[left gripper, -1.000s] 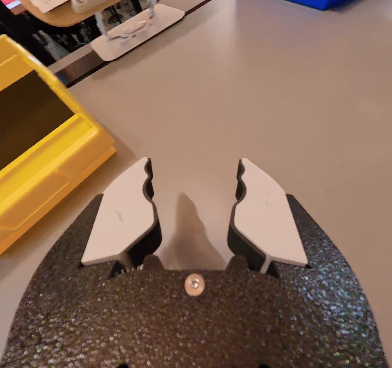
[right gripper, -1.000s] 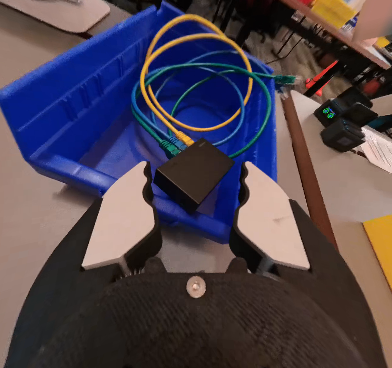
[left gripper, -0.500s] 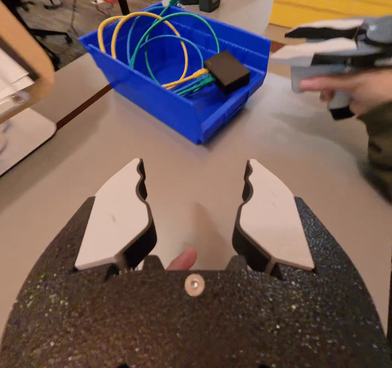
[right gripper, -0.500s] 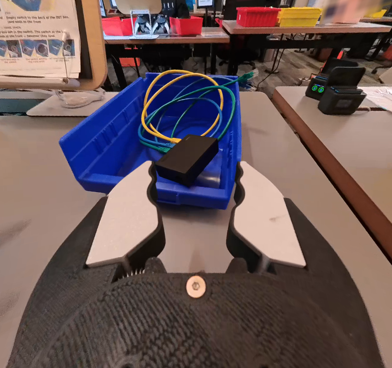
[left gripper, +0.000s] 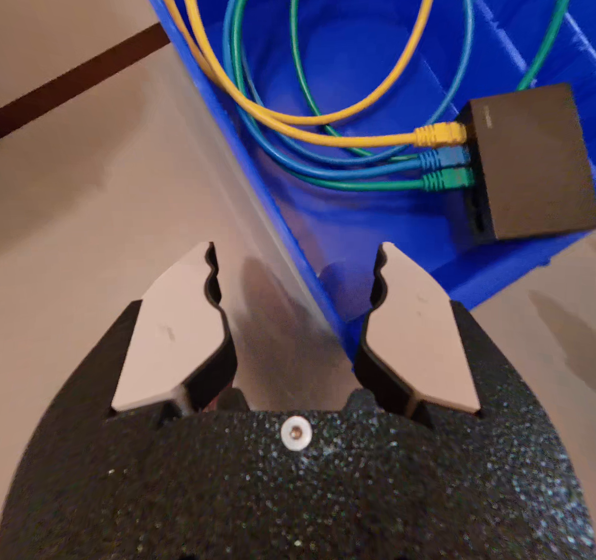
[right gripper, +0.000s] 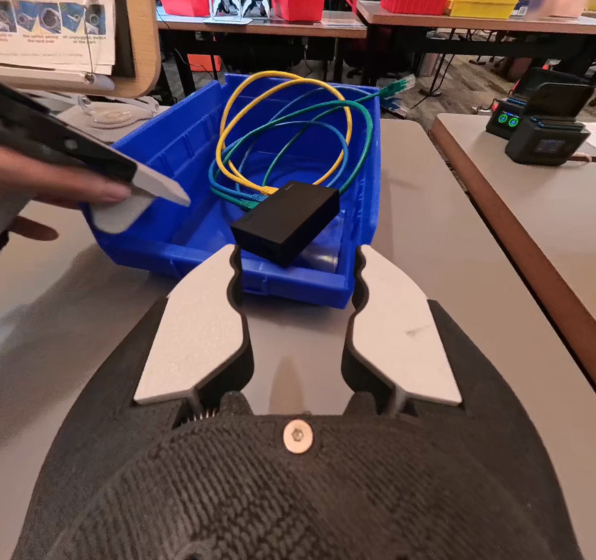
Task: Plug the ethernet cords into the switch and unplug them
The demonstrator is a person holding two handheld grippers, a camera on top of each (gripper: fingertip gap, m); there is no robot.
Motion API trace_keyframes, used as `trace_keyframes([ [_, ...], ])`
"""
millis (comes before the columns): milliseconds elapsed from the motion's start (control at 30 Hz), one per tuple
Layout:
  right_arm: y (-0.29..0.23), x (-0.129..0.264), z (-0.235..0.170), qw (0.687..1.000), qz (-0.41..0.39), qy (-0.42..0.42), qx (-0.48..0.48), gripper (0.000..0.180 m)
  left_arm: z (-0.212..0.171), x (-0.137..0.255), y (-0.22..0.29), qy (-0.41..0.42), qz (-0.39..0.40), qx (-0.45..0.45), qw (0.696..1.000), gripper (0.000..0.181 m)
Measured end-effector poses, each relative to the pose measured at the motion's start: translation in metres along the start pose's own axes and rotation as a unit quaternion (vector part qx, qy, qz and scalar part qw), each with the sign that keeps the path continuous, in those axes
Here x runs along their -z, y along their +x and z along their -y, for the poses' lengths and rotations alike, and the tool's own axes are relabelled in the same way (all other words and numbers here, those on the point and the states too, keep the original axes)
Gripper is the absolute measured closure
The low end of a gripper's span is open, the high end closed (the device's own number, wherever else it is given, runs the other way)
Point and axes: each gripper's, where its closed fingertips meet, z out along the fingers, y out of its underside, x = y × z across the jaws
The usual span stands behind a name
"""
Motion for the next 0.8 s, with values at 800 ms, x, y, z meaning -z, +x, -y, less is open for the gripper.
trace_keyframes([
  [800,-0.023,0.038,0.065,0.993,0.078,0.082,-0.038,0.083,-0.146,0.131,-0.105,-0.038,-0.025,-0.120,0.992,0.160],
])
